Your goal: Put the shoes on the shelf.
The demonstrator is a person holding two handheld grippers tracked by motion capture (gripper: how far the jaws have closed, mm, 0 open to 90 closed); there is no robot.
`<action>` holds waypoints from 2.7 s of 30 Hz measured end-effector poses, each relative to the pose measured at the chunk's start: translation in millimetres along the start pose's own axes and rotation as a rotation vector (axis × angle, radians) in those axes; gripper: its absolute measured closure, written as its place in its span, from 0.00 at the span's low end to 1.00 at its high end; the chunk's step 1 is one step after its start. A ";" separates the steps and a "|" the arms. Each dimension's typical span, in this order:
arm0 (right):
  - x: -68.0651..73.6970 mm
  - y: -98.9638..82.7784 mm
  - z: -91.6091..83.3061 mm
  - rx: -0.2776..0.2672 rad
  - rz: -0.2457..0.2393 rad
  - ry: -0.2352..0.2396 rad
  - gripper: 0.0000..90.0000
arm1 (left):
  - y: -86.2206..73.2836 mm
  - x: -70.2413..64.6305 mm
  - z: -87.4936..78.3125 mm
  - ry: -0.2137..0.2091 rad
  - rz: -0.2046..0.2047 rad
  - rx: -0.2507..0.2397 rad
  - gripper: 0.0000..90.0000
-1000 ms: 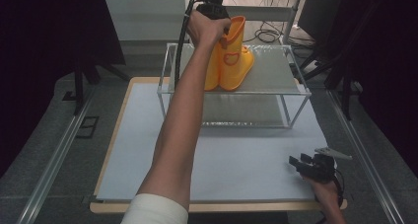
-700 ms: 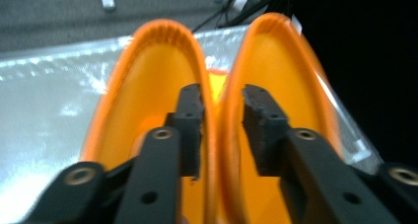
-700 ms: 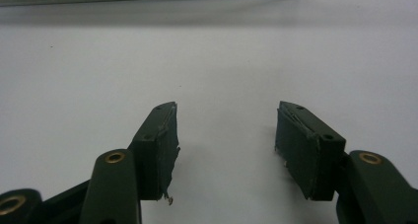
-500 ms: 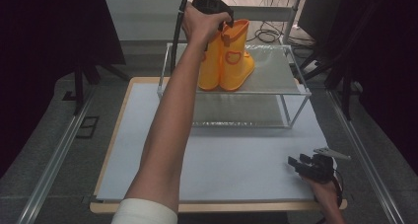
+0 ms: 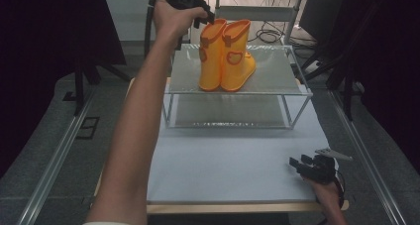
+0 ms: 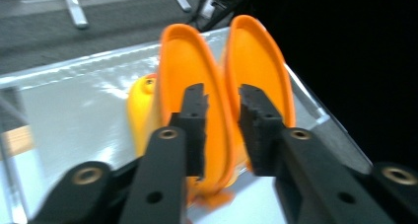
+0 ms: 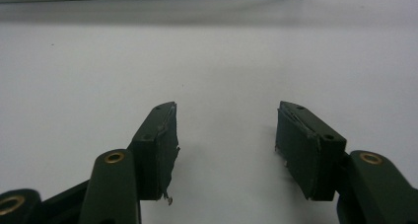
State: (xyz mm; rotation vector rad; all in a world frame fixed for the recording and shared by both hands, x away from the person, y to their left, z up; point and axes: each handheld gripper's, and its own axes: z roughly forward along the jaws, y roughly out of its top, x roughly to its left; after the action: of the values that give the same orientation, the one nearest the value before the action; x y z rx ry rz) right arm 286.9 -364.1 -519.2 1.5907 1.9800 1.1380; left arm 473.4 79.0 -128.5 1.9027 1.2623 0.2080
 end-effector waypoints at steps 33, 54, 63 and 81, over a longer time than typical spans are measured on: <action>0.7 0.4 -2.2 0.002 -0.010 -0.011 0.45 | -95.3 70.7 39.1 0.055 -0.004 0.154 1.00; 5.6 1.4 -5.2 -0.018 -0.041 -0.018 0.45 | -129.3 74.4 100.3 0.012 -0.025 0.199 1.00; 4.7 1.2 -5.9 -0.018 -0.039 -0.018 0.45 | -129.7 70.2 113.8 0.013 -0.030 0.189 1.00; 8.3 3.1 -7.0 -0.037 -0.048 -0.019 0.45 | -129.2 61.9 114.1 -0.024 -0.072 0.147 1.00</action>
State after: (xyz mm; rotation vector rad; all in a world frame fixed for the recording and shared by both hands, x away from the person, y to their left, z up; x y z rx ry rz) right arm 281.5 -358.7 -510.8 1.5219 1.9634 1.1303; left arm 475.4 89.0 -311.4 1.9736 1.3598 0.0556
